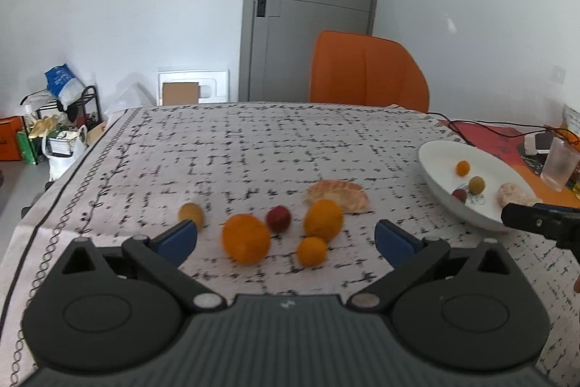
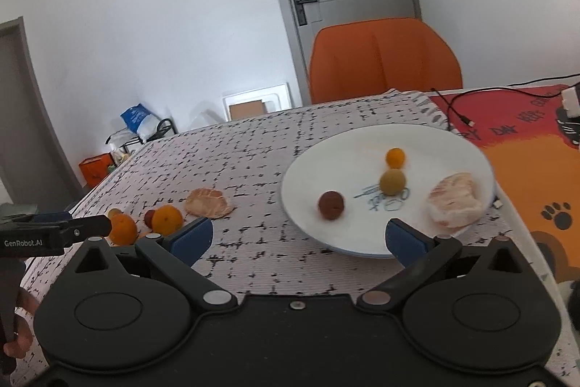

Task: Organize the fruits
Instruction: 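Move both open grippers from the bowl back toward the remaining fruits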

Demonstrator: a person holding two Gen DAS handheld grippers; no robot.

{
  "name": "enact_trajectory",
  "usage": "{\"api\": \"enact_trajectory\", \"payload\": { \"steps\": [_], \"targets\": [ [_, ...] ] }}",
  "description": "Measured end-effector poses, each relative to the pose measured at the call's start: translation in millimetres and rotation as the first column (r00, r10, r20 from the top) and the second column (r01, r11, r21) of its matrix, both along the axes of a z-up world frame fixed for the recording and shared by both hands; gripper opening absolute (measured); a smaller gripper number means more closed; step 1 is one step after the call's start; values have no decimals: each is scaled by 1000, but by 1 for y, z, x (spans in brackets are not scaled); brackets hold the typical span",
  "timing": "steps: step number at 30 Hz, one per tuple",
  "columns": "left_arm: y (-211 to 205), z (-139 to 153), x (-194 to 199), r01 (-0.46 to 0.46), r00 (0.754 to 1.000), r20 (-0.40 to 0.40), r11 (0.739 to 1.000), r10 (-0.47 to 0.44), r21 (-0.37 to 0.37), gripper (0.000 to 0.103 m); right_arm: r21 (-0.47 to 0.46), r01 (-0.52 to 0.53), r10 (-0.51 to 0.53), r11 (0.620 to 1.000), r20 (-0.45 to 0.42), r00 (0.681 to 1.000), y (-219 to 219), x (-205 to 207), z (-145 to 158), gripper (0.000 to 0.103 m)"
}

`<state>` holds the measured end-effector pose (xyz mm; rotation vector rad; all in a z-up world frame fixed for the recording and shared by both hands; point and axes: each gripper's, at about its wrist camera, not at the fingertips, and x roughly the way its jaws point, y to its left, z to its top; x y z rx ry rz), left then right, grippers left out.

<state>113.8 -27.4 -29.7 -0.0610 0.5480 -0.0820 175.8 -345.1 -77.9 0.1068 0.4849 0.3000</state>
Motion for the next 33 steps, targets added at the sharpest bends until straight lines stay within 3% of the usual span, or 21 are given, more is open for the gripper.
{"api": "enact_trajectory", "payload": {
  "steps": [12, 21, 25, 33],
  "targets": [
    [36, -6, -8, -47, 999, -28, 999, 46, -25, 103, 18, -97, 97, 995, -18, 995, 34, 2, -1, 103],
    [48, -9, -17, -57, 998, -10, 998, 57, -3, 103, 1, -163, 163, 987, -32, 986, 63, 7, -4, 103],
    [57, -11, -19, -70, 998, 3, 997, 70, -30, 103, -21, -198, 197, 980, -31, 980, 78, 7, -6, 103],
    [65, -11, -16, -88, 996, 3, 996, 88, -26, 101, -36, -254, 252, 966, -52, 966, 103, 14, -9, 90]
  ]
}}
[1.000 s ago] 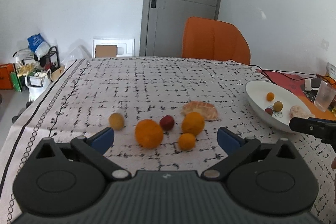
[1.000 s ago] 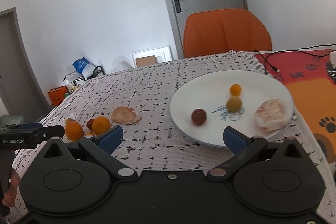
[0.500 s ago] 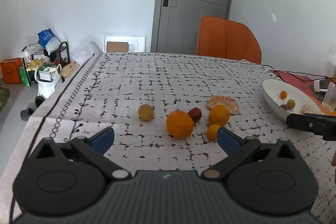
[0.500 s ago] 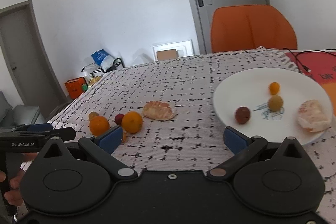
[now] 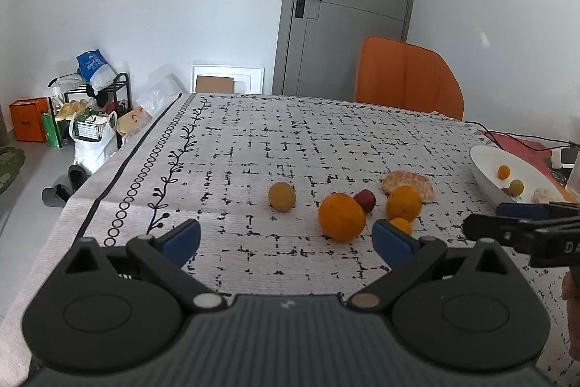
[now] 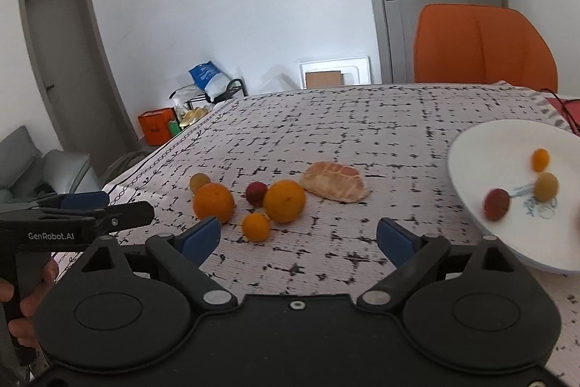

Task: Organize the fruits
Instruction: 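Move both open grippers from the bowl back toward the remaining fruits, then grasp the small tangerine with the right gripper while the left grasps the large orange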

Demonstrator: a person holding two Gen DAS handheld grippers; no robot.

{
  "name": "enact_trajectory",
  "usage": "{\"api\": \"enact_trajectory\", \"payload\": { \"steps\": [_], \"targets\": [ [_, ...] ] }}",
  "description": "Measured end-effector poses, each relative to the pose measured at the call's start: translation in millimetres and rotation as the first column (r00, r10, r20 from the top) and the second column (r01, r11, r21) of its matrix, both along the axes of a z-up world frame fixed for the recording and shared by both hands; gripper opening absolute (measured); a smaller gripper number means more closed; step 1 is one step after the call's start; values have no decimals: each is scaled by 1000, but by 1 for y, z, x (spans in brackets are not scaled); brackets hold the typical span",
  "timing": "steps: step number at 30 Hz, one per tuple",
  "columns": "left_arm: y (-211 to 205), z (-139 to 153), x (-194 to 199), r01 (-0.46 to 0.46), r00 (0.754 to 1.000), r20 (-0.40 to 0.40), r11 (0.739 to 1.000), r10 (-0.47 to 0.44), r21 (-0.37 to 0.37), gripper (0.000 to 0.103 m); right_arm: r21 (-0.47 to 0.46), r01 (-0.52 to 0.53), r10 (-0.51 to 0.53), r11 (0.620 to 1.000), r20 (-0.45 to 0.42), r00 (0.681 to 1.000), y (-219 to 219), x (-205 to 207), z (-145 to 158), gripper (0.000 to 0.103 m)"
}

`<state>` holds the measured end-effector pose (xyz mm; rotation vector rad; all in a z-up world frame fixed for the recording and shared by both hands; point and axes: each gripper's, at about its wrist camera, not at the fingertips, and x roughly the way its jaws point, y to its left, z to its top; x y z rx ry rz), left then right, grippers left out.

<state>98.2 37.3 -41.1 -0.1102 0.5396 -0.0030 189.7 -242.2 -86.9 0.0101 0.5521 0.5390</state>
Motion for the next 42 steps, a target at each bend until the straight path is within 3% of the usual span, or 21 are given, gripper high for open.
{"api": "enact_trajectory", "payload": {
  "steps": [11, 15, 20, 23, 27, 37, 42],
  "targets": [
    [7, -2, 10, 20, 1000, 14, 999, -20, -35, 95, 1, -19, 19, 1000, -29, 999, 16, 15, -3, 75],
    [10, -3, 14, 29, 1000, 13, 999, -28, -46, 93, -5, -42, 42, 999, -57, 998, 24, 20, -8, 62],
    [13, -6, 18, 31, 1000, 3, 998, -30, -53, 92, -12, -71, 70, 997, -88, 994, 35, 26, -15, 55],
    [15, -8, 20, 29, 1000, -3, 998, -29, -59, 92, -20, -85, 82, 996, -109, 991, 42, 29, -19, 45],
    [17, -8, 23, 34, 999, -8, 997, -35, -68, 92, -28, -93, 89, 995, -122, 989, 47, 34, -25, 22],
    [6, -11, 36, 78, 997, -8, 994, -79, -83, 92, -40, -83, 77, 996, -130, 988, 34, 32, -18, 22],
    [-6, -13, 44, 109, 994, -15, 991, -111, -82, 83, -46, -45, 39, 998, -121, 992, 18, 30, -14, 22]
  ]
}}
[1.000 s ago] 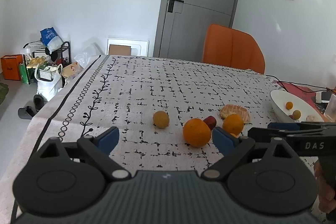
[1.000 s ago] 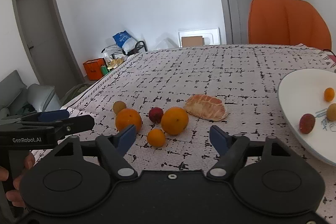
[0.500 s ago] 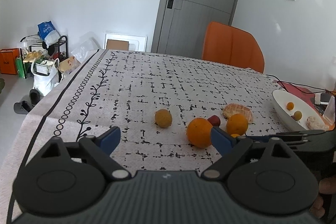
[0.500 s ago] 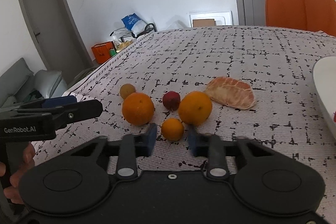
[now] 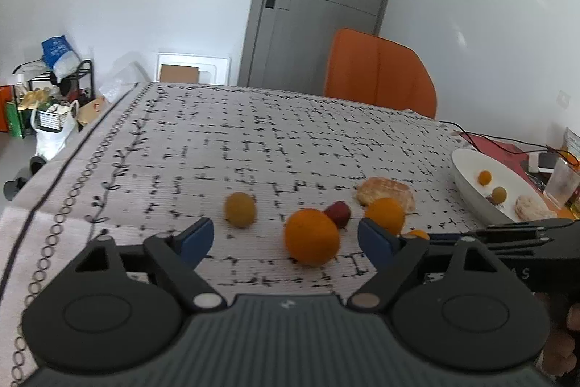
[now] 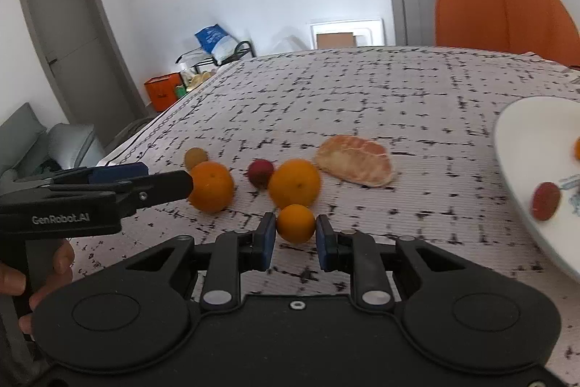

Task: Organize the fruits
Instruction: 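Grasp the small tangerine with the right gripper while the left grasps the large orange, then carry the tangerine and large orange in both grippers over the white bowl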

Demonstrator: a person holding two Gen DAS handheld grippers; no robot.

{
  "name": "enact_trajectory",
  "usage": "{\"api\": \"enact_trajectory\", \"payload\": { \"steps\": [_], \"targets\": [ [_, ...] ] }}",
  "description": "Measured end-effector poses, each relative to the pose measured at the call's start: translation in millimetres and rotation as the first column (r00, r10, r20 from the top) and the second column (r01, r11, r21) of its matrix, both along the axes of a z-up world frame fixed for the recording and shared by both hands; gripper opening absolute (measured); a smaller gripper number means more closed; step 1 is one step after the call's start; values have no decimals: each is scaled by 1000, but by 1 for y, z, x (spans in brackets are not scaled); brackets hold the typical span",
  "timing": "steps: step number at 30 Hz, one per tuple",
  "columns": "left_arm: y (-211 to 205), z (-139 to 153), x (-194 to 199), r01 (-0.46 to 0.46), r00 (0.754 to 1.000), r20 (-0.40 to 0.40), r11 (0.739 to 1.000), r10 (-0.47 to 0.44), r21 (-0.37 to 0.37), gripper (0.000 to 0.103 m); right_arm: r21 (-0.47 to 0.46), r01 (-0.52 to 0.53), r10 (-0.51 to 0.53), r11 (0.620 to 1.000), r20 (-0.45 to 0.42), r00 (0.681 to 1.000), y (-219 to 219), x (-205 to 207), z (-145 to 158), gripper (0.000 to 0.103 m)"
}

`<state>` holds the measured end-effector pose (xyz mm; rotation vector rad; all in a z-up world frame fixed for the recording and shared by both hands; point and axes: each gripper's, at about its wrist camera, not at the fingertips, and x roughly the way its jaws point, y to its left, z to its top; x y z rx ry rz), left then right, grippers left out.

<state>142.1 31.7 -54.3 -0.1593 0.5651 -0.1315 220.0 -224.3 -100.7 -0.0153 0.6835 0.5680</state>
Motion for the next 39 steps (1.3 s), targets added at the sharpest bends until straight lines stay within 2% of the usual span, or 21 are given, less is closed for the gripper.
{"api": "enact_trajectory", "payload": {
  "steps": [4, 6, 11, 14, 22, 39],
  "targets": [
    [-8, -3, 6, 19, 1000, -18, 1000, -19, 6, 72, -2, 26, -26, 1000, 5, 1000, -10, -1, 1, 22],
    [-11, -5, 8, 26, 999, -30, 1000, -26, 4, 63, -2, 39, -39, 999, 7, 999, -15, -1, 1, 22],
    [-16, -9, 13, 22, 998, -51, 1000, -21, 2, 54, 7, 70, -70, 998, 18, 997, -27, -4, 3, 22],
    [-19, -13, 19, 26, 996, -82, 1000, -26, 0, 38, 12, 86, -86, 996, 25, 996, -35, -7, 5, 22],
    [-26, -9, 14, 10, 998, -67, 1000, -10, 3, 37, 21, 117, -118, 993, 32, 992, -50, -14, 4, 22],
    [-69, 16, 4, 69, 997, -22, 997, -68, 43, 37, 96, 158, -166, 983, 84, 983, -89, -26, 16, 22]
  ]
}}
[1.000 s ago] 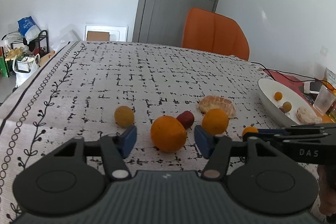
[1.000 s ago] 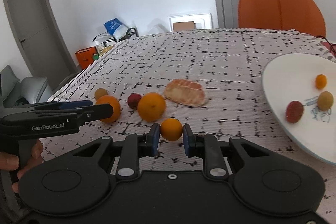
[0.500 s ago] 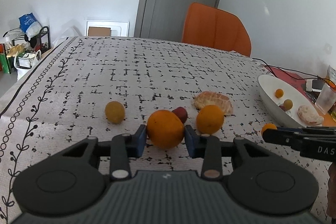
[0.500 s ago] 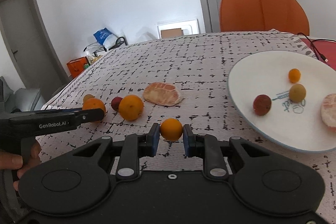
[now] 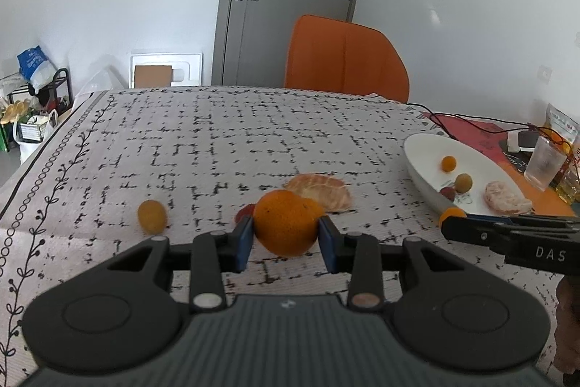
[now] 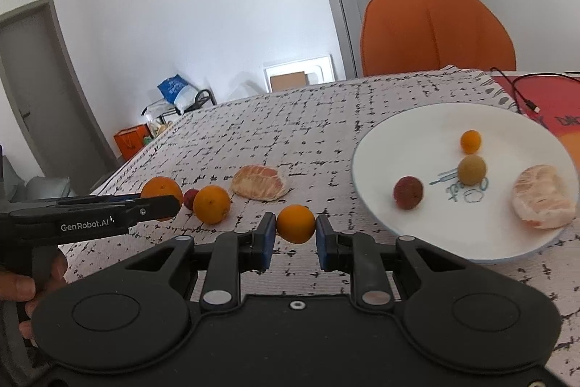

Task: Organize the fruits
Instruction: 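Carry the tangerine and large orange in both grippers over the white bowl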

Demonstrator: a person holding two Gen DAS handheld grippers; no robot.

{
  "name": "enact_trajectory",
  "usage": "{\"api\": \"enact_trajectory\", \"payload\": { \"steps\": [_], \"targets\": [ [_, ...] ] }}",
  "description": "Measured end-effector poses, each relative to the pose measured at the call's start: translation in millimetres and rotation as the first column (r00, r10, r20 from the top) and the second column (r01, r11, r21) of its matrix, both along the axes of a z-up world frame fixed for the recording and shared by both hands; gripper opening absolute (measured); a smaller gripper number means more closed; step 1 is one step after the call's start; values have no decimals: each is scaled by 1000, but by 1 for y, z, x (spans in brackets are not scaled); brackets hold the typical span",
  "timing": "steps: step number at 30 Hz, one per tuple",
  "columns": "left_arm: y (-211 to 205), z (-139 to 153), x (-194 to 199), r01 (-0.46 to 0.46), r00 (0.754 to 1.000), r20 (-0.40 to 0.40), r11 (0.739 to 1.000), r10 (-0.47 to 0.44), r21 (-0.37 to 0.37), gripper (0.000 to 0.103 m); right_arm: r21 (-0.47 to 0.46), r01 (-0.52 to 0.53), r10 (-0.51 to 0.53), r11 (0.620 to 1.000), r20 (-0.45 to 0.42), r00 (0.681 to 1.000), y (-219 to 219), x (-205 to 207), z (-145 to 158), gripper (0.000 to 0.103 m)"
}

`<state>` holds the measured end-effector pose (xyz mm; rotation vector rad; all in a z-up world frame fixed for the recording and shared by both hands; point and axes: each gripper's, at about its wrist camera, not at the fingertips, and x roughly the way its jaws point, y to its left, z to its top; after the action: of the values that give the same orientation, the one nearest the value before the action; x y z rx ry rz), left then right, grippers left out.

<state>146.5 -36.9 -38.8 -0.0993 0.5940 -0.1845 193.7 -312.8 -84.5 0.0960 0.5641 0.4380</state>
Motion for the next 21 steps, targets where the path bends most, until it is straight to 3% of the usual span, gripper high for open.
{"api": "enact_trajectory", "payload": {
  "steps": [21],
  "targets": [
    [-65, 12, 1, 111, 993, 37, 994, -112, 25, 37, 55, 145, -146, 988, 24, 989, -74, -9, 0, 22]
  ]
}}
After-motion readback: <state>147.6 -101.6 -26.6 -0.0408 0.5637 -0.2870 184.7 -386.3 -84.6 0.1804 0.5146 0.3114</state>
